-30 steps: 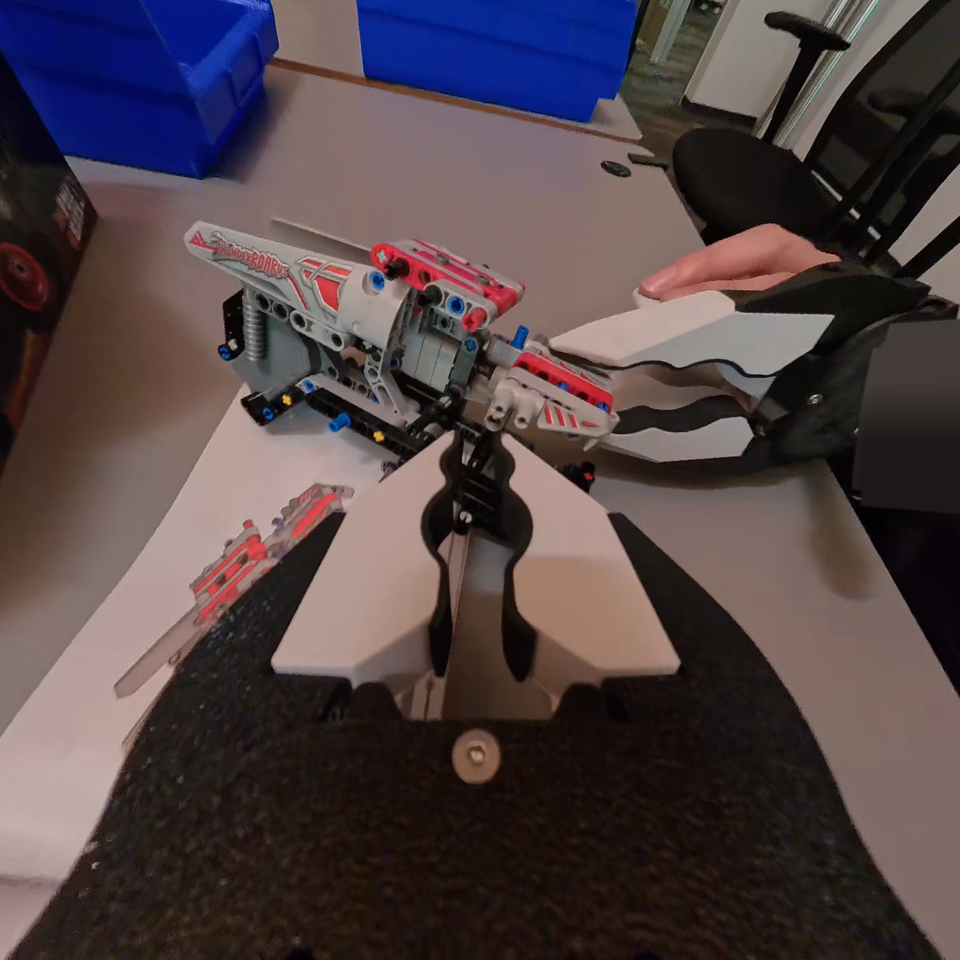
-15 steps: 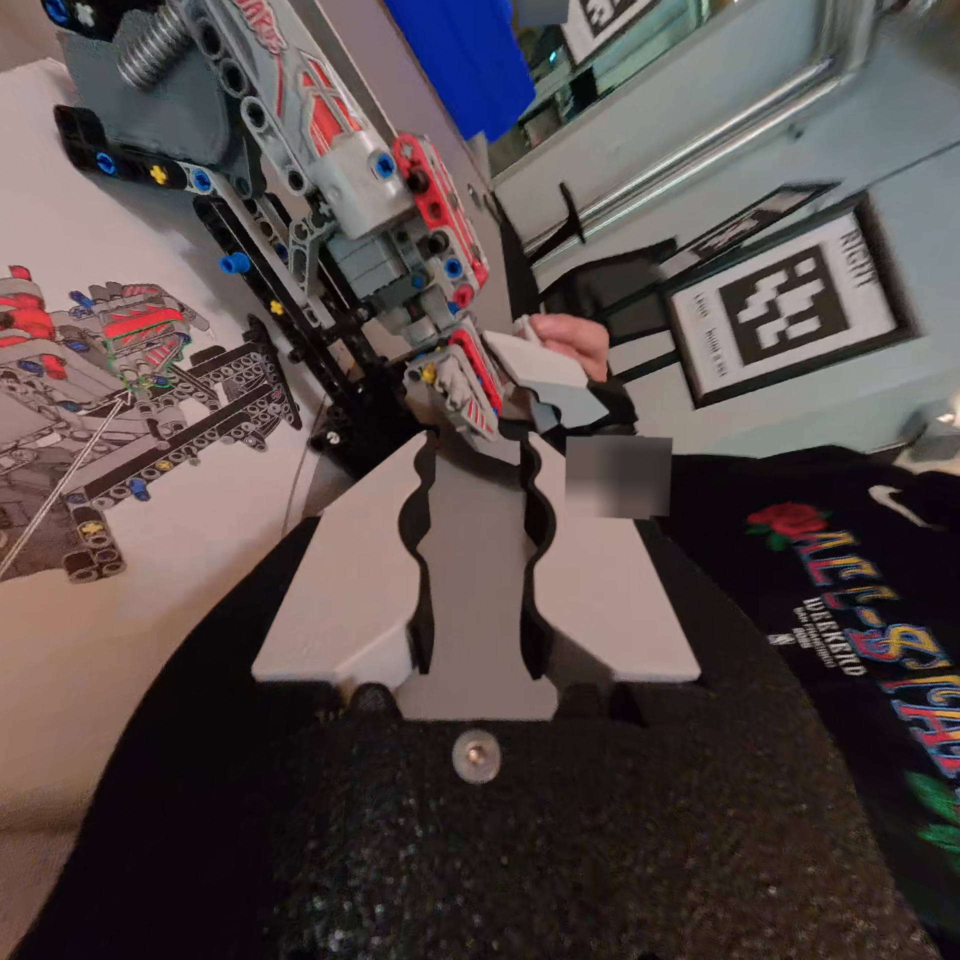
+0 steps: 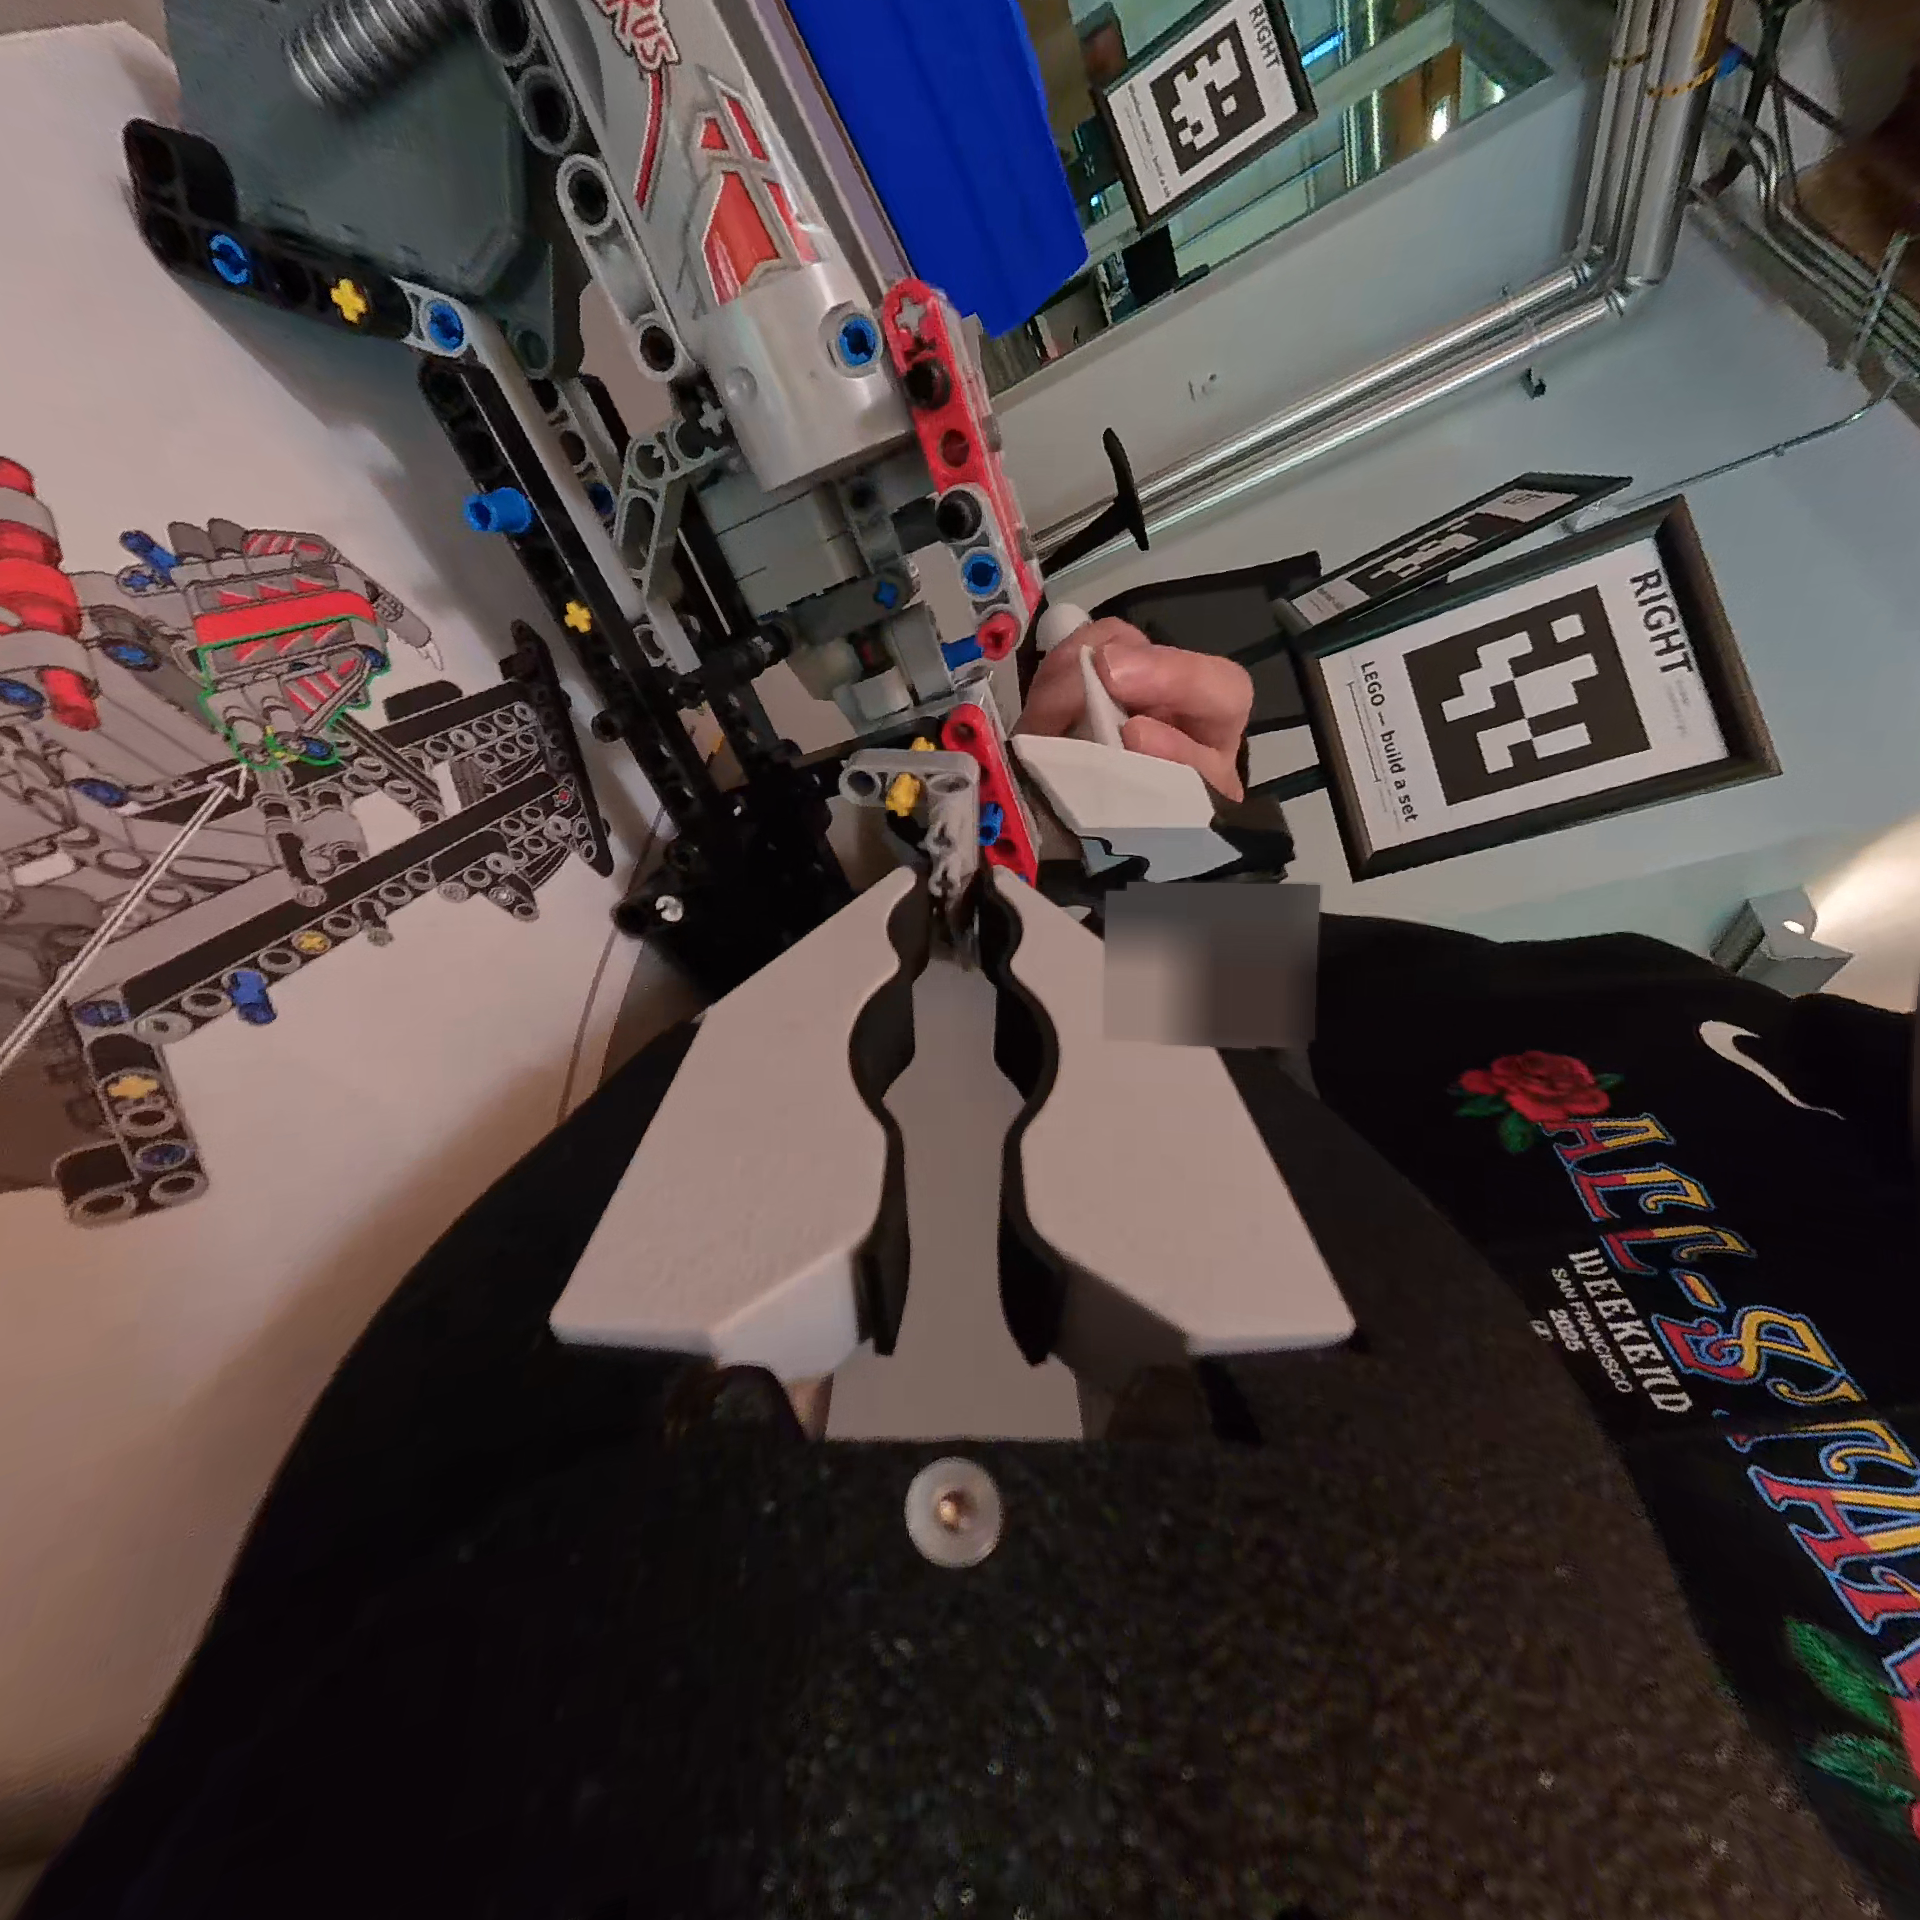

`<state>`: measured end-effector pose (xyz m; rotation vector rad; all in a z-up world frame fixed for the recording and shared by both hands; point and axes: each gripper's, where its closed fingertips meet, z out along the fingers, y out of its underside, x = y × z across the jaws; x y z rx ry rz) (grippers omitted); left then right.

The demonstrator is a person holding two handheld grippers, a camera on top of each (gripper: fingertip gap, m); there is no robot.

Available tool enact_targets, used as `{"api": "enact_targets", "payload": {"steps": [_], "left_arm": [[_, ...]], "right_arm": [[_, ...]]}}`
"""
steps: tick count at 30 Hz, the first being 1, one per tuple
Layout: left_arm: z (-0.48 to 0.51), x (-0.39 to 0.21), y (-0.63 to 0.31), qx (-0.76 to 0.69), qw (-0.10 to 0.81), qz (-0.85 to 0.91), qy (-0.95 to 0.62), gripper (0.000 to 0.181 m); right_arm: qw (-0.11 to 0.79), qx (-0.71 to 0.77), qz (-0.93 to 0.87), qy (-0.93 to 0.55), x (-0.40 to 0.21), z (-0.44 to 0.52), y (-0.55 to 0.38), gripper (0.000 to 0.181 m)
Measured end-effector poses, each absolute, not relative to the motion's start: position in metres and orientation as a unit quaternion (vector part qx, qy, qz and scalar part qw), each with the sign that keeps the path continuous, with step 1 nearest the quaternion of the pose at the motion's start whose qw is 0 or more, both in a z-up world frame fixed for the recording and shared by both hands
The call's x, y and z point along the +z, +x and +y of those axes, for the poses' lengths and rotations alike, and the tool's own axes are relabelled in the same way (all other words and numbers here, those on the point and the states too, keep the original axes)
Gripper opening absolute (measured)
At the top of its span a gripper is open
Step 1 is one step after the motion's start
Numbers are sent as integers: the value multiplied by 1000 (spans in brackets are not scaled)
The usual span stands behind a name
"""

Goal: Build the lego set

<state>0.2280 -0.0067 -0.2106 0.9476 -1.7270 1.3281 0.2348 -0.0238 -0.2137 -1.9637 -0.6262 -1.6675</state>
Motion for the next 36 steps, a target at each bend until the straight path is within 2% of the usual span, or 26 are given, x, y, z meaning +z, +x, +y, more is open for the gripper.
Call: {"api": "enact_targets", "payload": {"steps": [1,10,14,19,26,32,36], "left_arm": [[-6,-212,227,517,372,-677,368,5],[-6,-202,224,513,441,-619,399,6],[-3,-196,221,490,492,-571,437,8],[1,-201,218,490,443,-601,450,7],[-2,-200,213,482,443,-612,444,5],[-3,-199,213,472,447,-612,450,5],[0,-200,213,468,447,-606,462,5]], "right_arm": [[240,-609,-238,-718,-214,-23,234,28],[196,-639,-304,-678,-212,-22,227,26],[211,-637,-316,-670,-213,-17,220,26],[232,-630,-307,-675,-214,-13,216,27],[272,-599,-295,-693,-214,-14,211,29],[302,-566,-295,-708,-210,-17,211,40],[311,-536,-319,-717,-216,-14,211,30]]}}
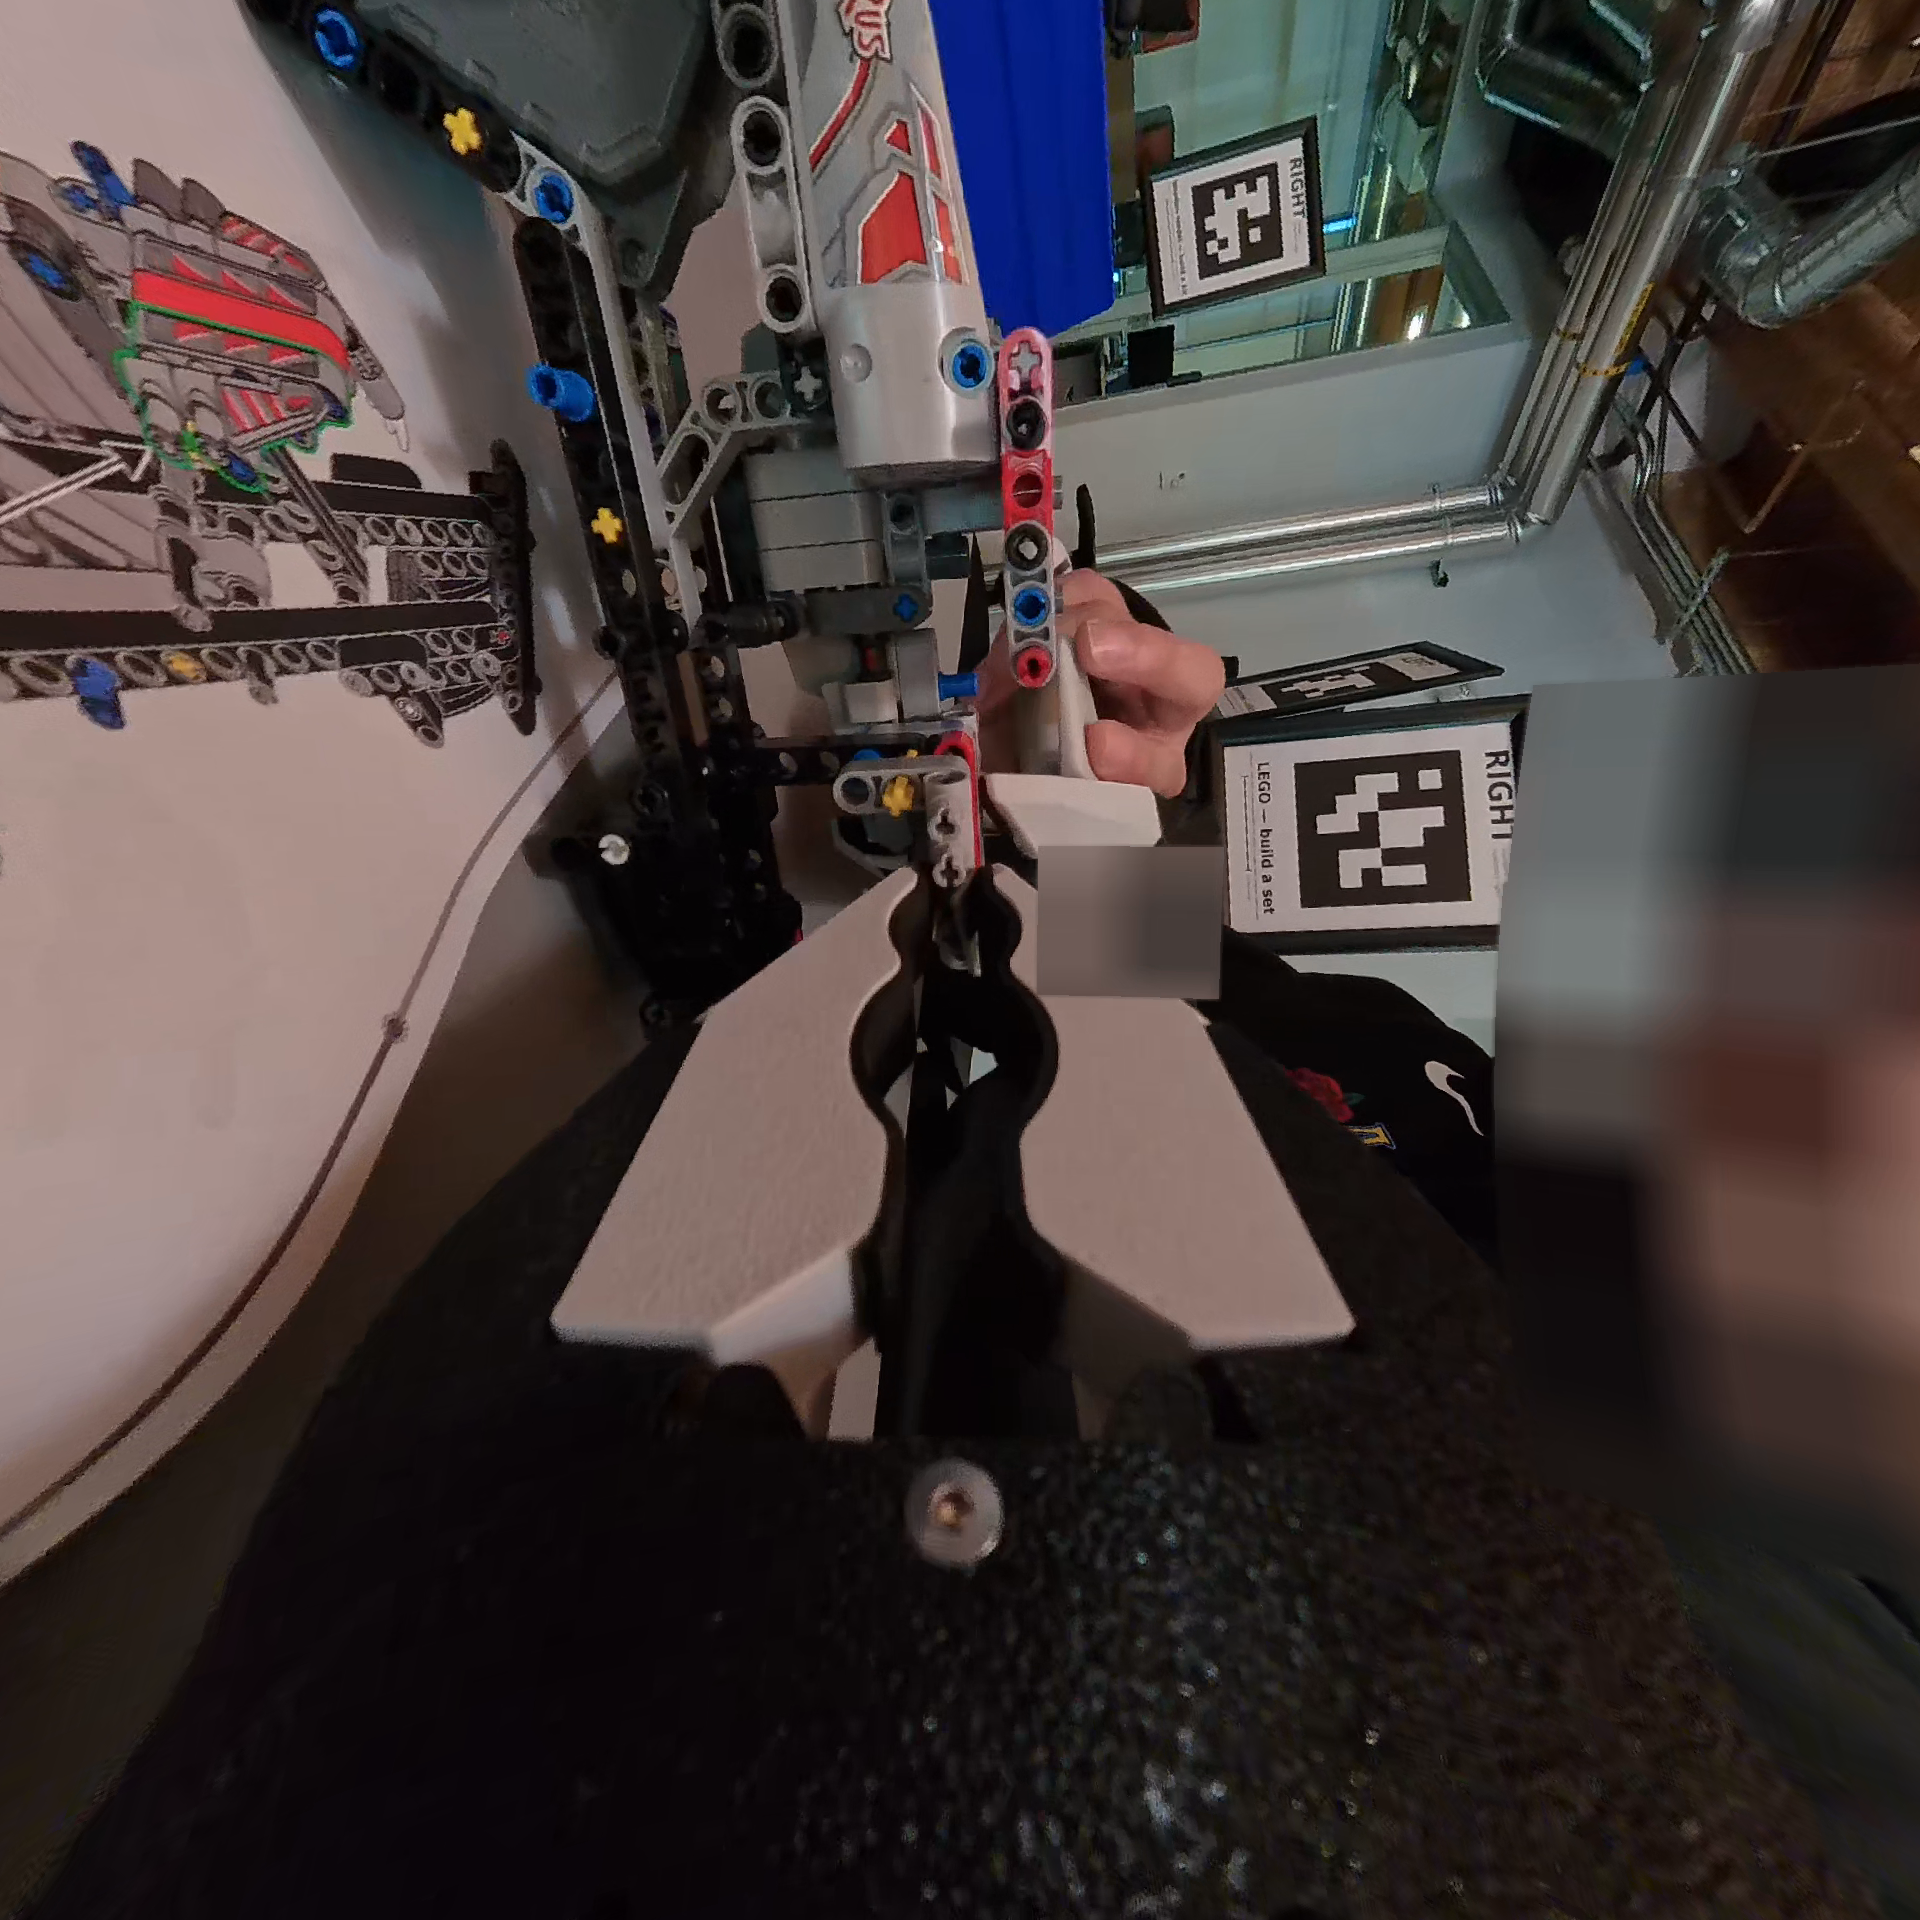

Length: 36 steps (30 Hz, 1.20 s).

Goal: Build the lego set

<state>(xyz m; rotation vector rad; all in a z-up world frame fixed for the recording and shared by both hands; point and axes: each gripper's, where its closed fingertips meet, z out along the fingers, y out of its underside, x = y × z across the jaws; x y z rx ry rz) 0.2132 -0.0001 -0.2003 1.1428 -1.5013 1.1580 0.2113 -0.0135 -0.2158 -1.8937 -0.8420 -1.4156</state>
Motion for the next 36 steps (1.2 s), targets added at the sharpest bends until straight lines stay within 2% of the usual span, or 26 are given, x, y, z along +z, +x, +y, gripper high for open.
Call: {"api": "enact_targets", "payload": {"steps": [17,28,32,34,36], "left_arm": [[8,-203,204,368,474,-663,448,6],[6,-199,201,400,483,-644,438,5],[6,-200,203,447,411,-690,393,13],[8,-202,202,462,364,-721,366,30],[14,-202,201,473,316,-746,346,34]], "right_arm": [[301,-533,-392,-687,-217,-7,204,28],[339,-527,-385,-677,-216,-6,199,28],[341,-536,-376,-675,-216,-8,200,28],[343,-537,-371,-675,-216,-9,200,28],[344,-540,-368,-674,-215,-10,200,29]]}}
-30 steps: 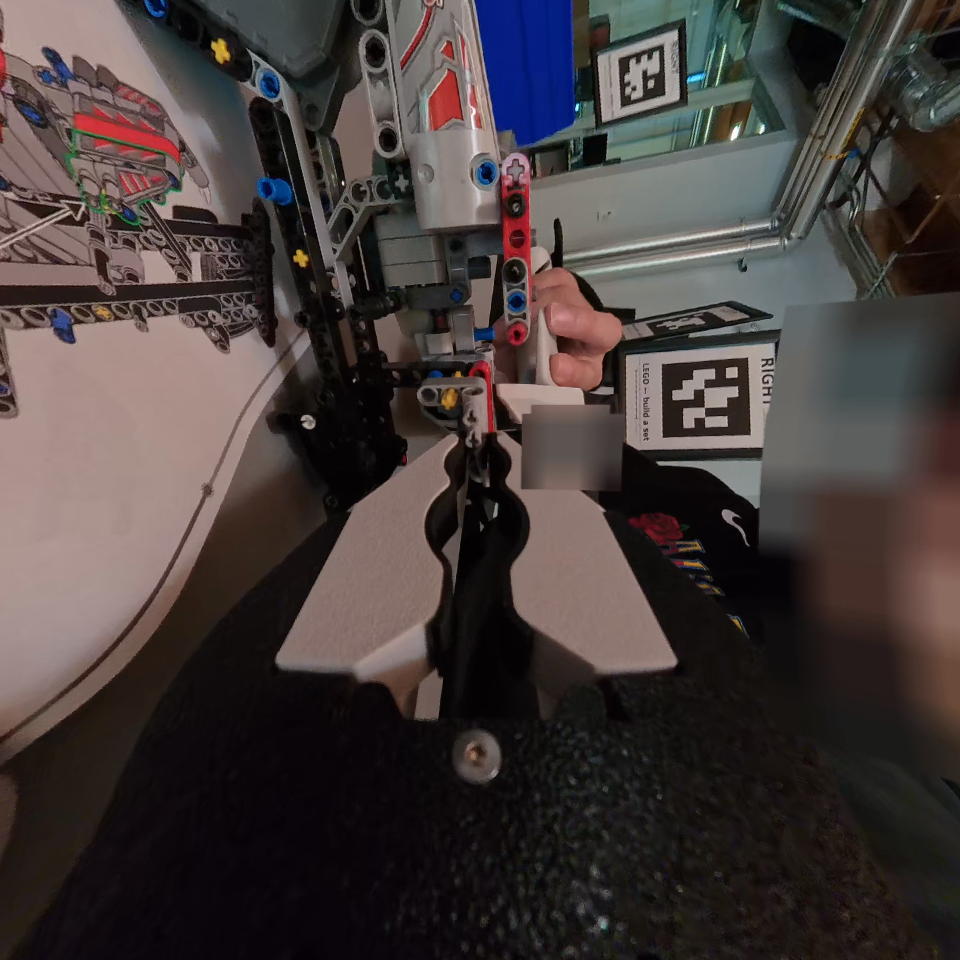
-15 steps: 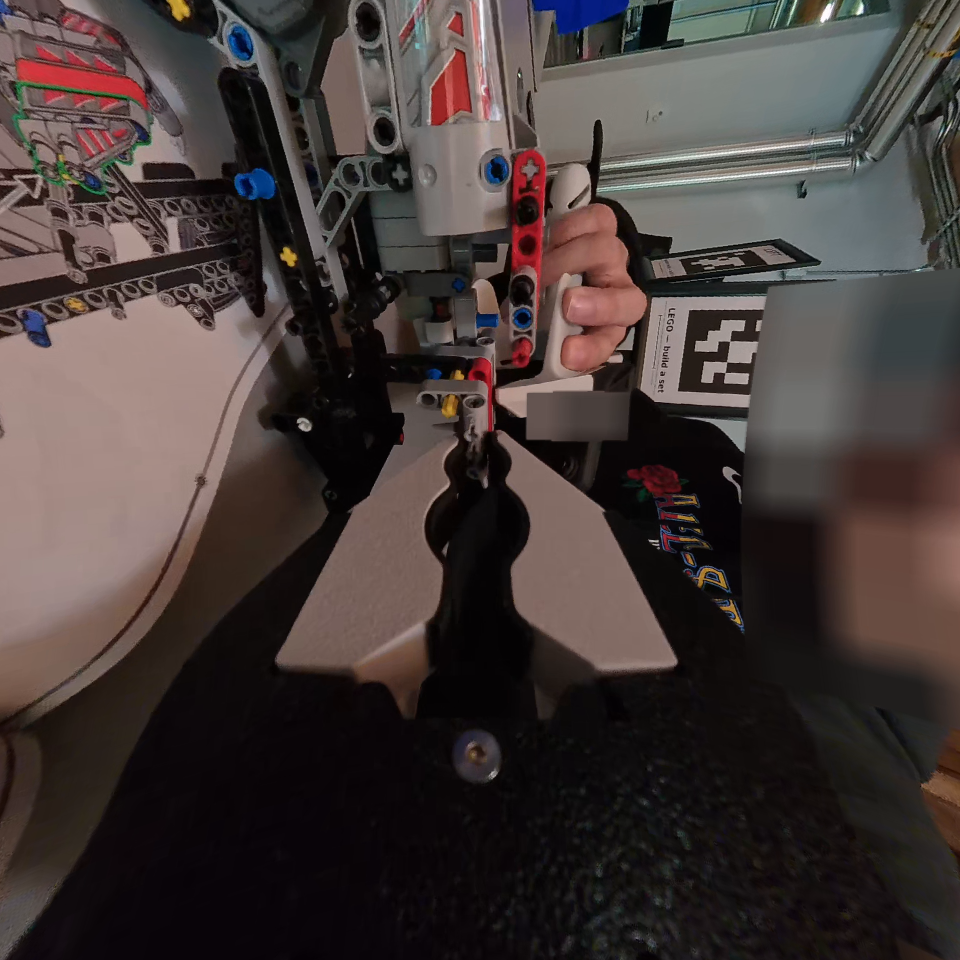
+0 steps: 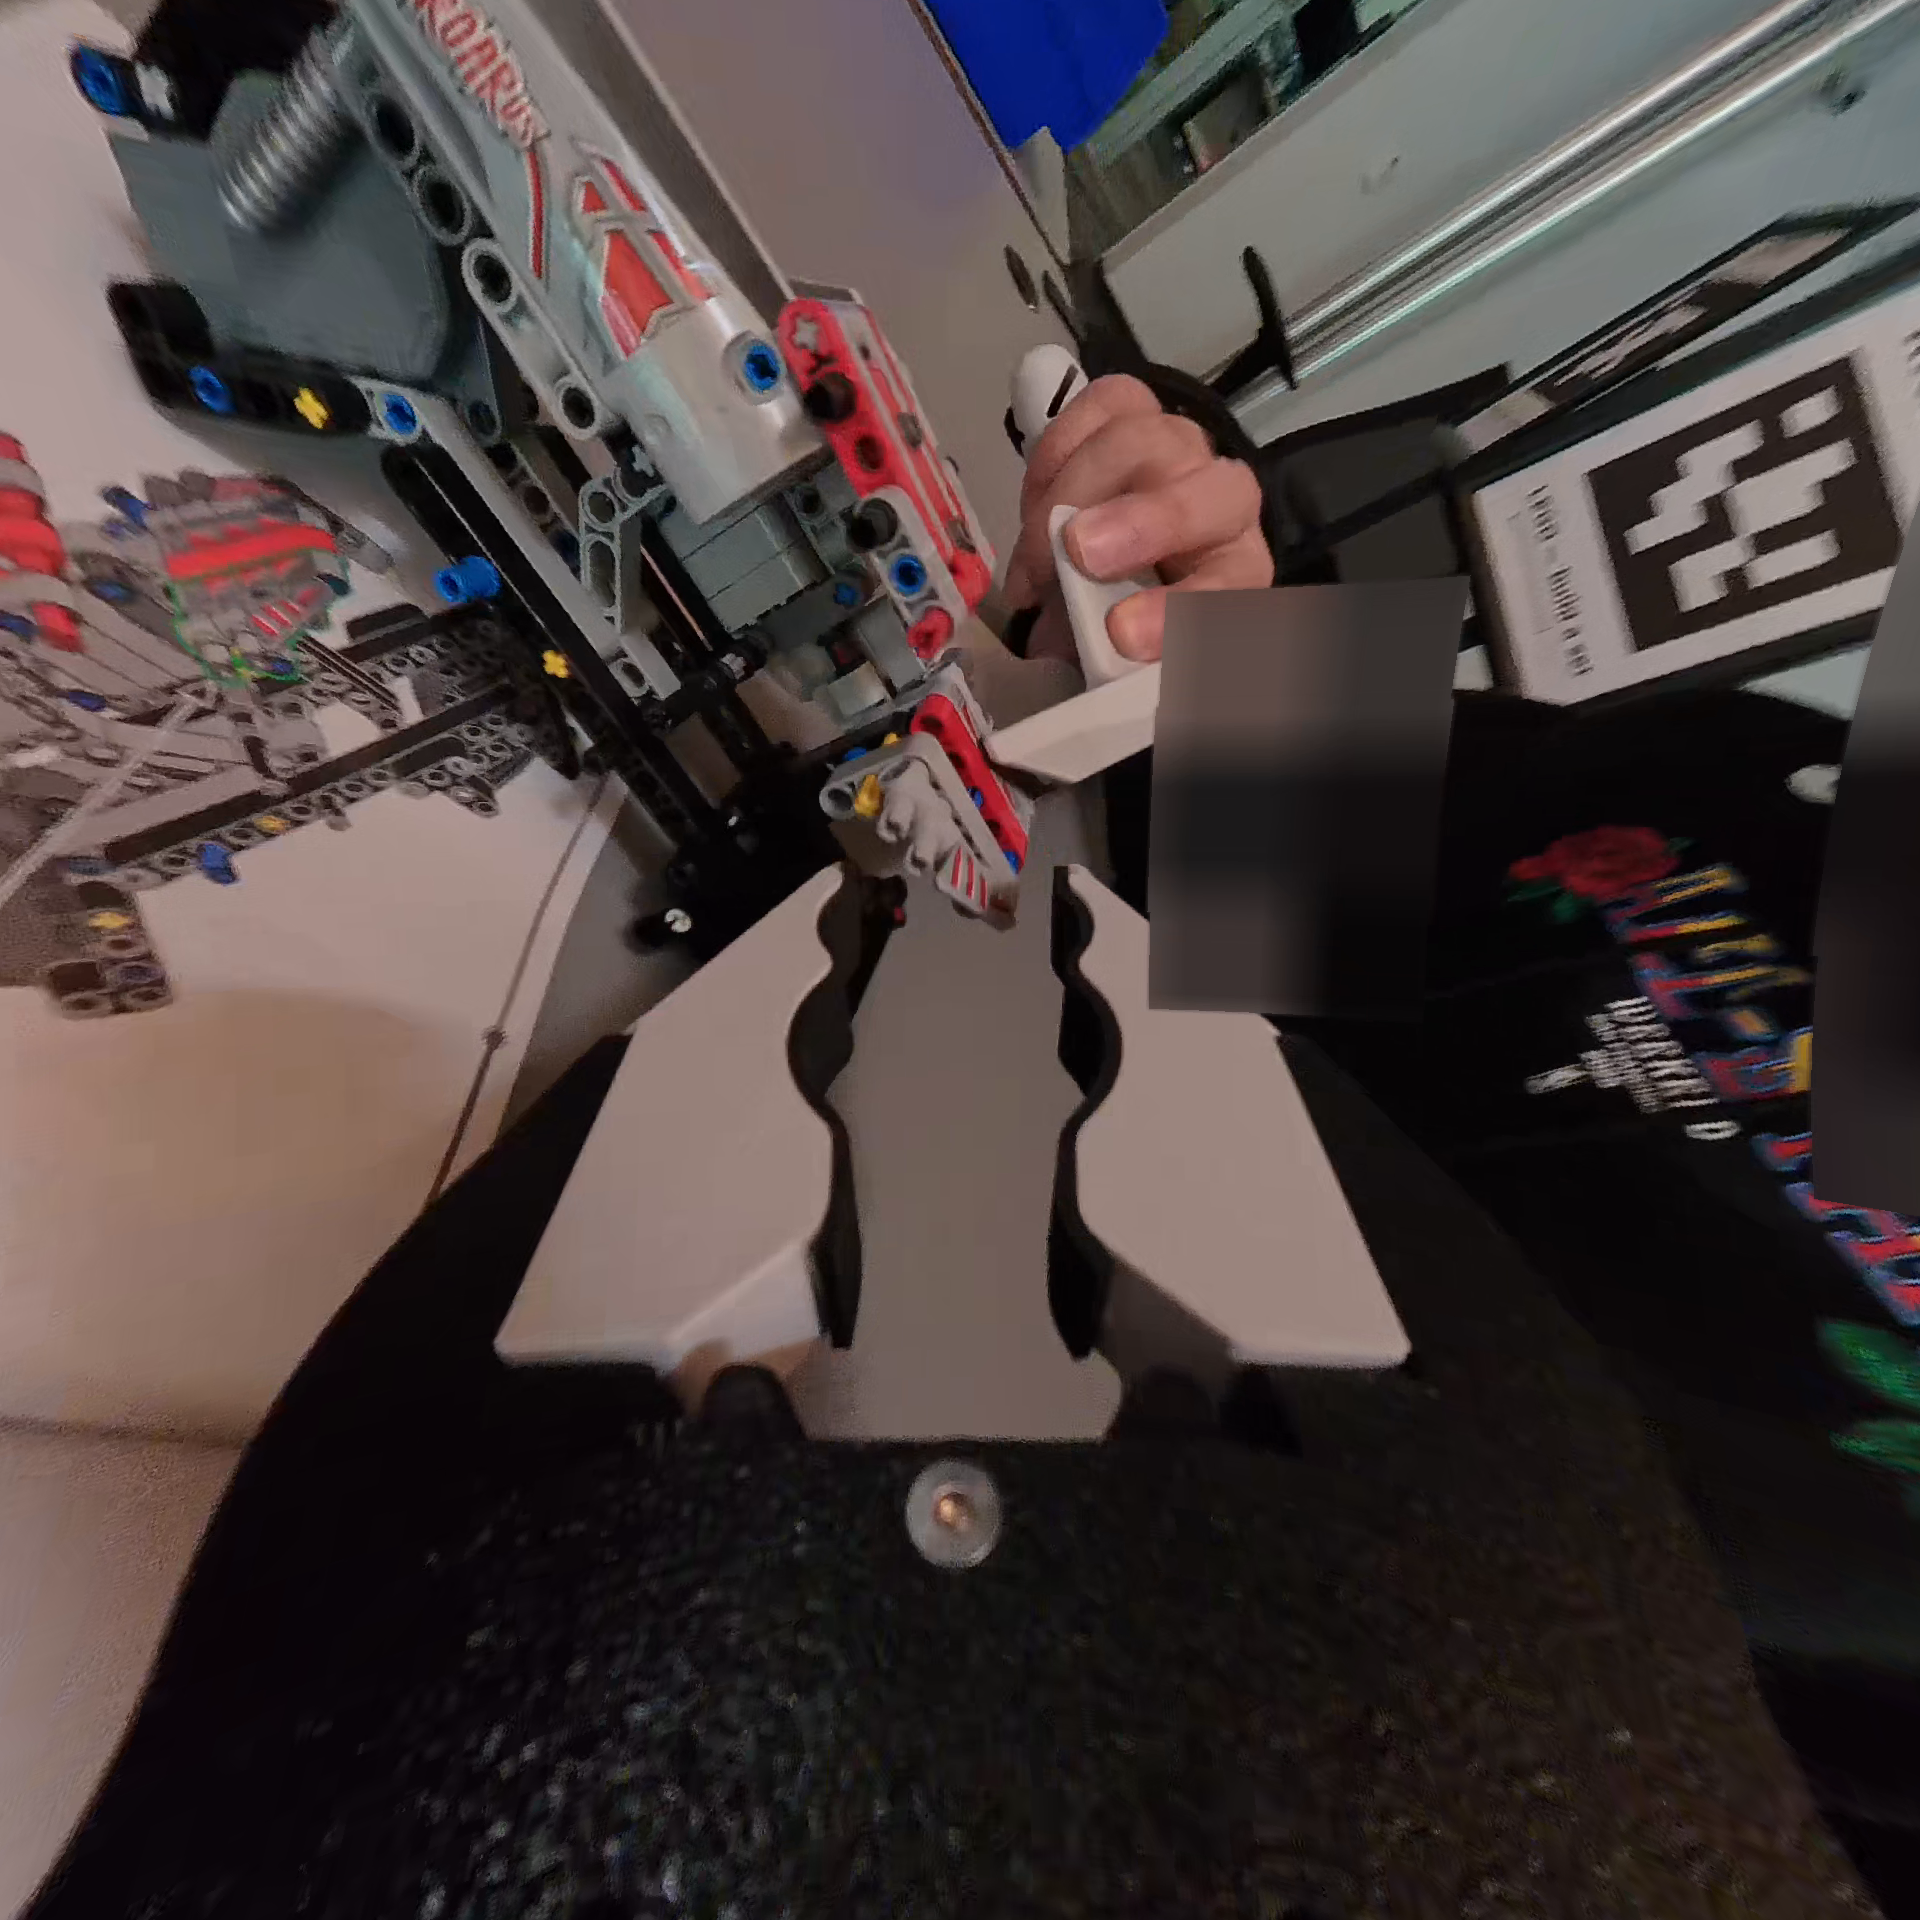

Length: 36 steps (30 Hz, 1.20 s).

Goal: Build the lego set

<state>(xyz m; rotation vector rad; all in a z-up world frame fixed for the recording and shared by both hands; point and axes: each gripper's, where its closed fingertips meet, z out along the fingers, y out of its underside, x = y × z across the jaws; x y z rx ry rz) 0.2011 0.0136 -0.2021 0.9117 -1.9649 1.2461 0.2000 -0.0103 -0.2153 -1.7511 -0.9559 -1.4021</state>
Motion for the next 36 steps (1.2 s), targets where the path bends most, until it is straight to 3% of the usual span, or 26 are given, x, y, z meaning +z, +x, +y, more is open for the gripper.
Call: {"api": "enact_targets", "payload": {"steps": [3,7,11,20,25,36], "left_arm": [[21,-198,194,491,232,-791,282,38],[36,-200,208,497,5,-853,158,59],[29,-199,214,509,-132,-849,47,59],[13,-203,209,565,-24,-824,41,47],[11,-200,209,574,-22,-818,24,39],[6,-200,211,587,-26,-808,-37,38]], "right_arm": [[347,-539,-366,-674,-215,-10,200,29],[353,-538,-362,-674,-215,-11,200,29],[356,-538,-360,-674,-215,-11,200,29],[358,-540,-356,-673,-214,-11,201,28],[360,-540,-355,-673,-214,-11,201,28],[382,-522,-347,-679,-213,-10,201,29]]}}
